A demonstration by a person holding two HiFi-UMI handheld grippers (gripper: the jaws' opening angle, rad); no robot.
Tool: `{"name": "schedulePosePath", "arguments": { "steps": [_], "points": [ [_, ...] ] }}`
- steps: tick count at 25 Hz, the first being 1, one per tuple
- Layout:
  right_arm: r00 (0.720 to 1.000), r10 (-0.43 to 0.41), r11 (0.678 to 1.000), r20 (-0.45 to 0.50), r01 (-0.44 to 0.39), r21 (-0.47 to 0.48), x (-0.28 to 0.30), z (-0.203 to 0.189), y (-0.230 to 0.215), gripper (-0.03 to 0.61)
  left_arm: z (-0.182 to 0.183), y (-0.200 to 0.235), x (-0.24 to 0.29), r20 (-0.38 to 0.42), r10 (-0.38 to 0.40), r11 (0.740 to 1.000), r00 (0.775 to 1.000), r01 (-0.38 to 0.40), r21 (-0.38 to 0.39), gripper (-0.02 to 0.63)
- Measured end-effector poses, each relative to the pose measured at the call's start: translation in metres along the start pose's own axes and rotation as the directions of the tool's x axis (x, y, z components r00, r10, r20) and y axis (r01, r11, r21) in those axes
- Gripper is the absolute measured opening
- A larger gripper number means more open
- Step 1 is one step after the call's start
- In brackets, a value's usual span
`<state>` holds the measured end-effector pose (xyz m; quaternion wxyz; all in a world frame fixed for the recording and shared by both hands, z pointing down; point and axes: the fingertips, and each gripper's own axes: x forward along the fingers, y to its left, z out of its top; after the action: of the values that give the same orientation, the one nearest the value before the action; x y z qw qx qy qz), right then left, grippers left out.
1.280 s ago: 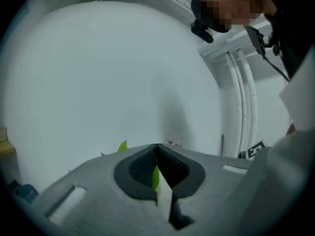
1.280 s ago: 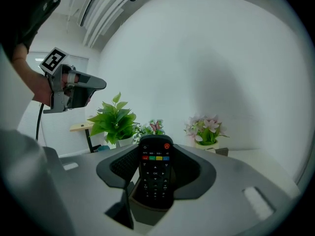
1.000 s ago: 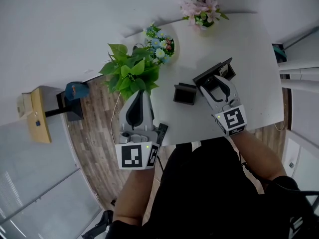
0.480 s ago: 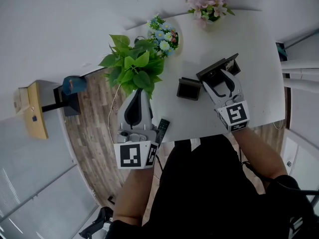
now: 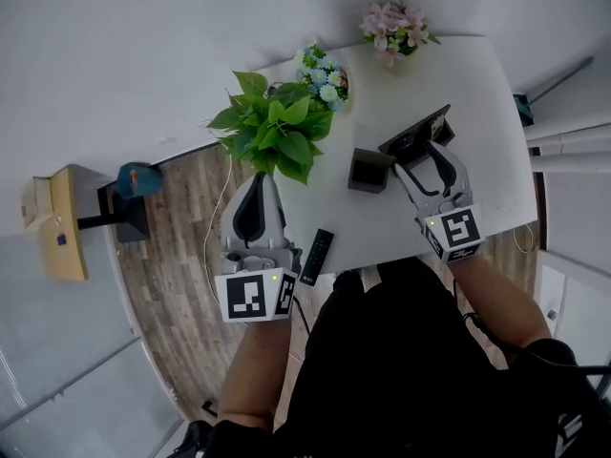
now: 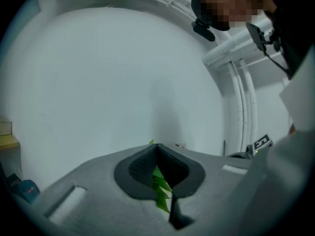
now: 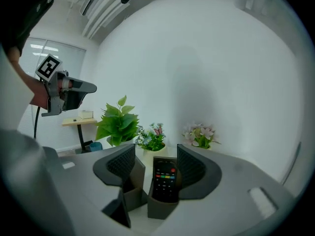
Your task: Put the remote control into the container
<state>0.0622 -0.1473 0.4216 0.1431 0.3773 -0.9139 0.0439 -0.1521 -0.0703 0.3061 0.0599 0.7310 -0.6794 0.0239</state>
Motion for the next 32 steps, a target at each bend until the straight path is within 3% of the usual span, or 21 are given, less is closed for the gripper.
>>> {"name": "schedulePosePath", "arguments": {
  "steps": [9,18,27,32],
  "points": [
    [0.999,0.004,0.999,-0.041,-0.003,0.033,-0.021,-0.004,0.085,0.262,-0.001,0.039,-0.057,0.022,-0.024,1.0,0.999,0.024,-0.004,0.0],
    [0.986,0.097,0.992,-0.138,-0.085,0.09,-0.028,-0.056,0.189,0.256,-0.03,0.072,-0.11,-0.026,-0.024,1.0,0.999,0.024,0.0,0.0],
    [0.934,0.18,0.955,-0.31,-0.092,0.281,-0.025,-0.138,0.261,0.236,-0.083,0.09,-0.139,-0.109,-0.013,1.0,0.994,0.011,-0.02,0.0],
    [0.901,0.195,0.932,-0.386,-0.047,0.36,-0.017,-0.169,0.275,0.299,-0.099,0.098,-0.145,-0.129,-0.001,1.0,0.992,-0.003,-0.031,0.0]
  ]
}}
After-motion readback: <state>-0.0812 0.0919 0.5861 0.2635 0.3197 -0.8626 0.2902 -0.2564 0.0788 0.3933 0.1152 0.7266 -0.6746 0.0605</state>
